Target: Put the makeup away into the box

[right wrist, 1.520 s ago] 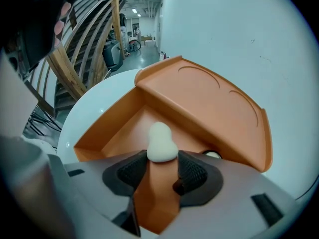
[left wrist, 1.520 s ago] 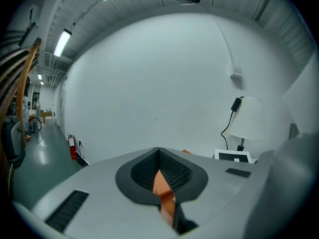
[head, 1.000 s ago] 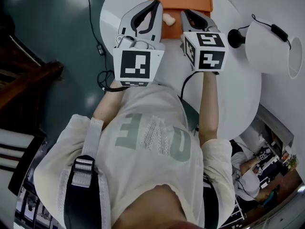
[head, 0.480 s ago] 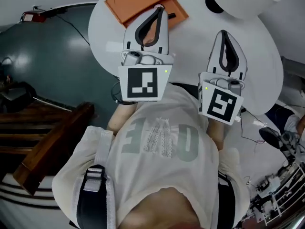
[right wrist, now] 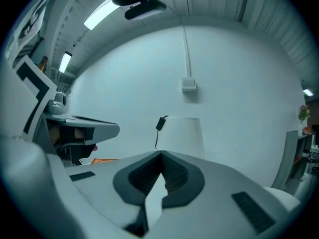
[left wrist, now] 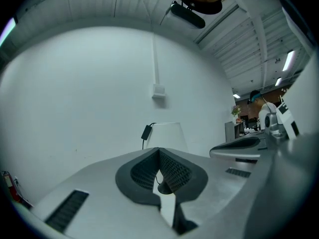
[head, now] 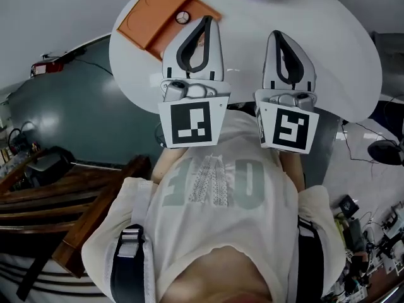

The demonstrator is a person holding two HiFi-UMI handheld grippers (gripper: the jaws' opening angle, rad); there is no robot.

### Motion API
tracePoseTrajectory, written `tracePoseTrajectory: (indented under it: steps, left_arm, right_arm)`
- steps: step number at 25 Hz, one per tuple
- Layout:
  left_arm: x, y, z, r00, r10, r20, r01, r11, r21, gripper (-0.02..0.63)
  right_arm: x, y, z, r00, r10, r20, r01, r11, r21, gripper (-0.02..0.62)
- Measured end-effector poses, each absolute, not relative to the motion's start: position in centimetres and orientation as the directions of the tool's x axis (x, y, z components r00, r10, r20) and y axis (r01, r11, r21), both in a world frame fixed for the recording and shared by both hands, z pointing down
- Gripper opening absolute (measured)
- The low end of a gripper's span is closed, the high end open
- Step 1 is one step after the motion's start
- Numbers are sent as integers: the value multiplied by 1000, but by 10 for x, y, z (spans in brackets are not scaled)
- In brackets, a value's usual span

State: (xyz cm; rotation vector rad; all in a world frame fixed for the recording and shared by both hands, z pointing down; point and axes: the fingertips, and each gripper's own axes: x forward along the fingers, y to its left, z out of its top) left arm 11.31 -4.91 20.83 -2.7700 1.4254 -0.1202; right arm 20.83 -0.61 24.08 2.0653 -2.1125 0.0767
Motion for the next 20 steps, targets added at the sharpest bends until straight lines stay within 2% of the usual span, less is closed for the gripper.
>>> tracePoseTrajectory:
  steps: [20]
  left_arm:
    - [109, -52, 210, 569, -819, 66, -817, -573, -69, 8]
  right_arm:
    - [203, -9, 254, -61, -977, 205, -997, 68, 23, 5]
